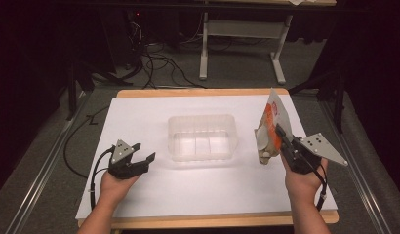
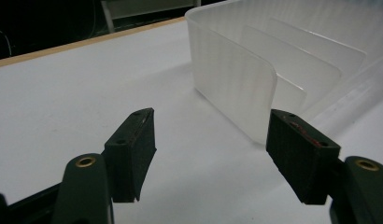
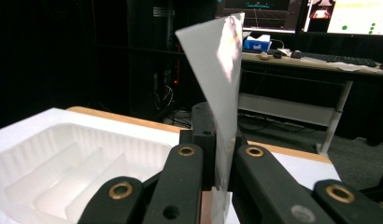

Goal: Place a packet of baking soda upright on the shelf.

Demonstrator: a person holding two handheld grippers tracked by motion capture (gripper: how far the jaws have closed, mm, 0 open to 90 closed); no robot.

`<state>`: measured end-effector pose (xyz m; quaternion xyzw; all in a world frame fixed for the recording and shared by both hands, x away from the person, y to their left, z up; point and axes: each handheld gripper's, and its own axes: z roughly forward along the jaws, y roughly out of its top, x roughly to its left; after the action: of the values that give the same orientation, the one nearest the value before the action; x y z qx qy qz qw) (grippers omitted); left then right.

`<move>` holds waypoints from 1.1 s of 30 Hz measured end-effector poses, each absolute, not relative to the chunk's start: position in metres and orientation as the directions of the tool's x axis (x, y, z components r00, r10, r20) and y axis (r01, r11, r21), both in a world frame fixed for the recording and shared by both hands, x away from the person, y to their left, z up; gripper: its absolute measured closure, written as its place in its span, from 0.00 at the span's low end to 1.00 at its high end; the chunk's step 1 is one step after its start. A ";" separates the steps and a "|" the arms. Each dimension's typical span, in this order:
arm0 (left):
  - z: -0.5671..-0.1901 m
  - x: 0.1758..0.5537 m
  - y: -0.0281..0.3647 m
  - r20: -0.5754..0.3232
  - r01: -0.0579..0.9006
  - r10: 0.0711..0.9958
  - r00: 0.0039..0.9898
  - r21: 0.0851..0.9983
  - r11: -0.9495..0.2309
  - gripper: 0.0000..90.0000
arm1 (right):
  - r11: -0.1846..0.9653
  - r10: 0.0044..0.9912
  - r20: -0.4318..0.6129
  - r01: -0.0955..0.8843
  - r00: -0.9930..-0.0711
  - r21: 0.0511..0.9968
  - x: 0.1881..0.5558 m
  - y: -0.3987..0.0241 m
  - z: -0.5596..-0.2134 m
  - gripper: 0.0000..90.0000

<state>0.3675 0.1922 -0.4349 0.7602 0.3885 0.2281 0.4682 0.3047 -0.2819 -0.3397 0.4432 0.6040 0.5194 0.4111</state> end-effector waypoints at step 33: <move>-0.434 0.366 0.192 -0.028 0.369 0.789 0.614 0.893 -0.256 0.37 | 0.081 0.914 -0.056 0.045 -0.402 0.996 0.334 -0.197 -0.304 1.00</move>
<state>0.3660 0.1923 -0.4341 0.7613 0.3804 0.2200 0.4768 0.3339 -0.1973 -0.3038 0.3843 0.6236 0.5586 0.3891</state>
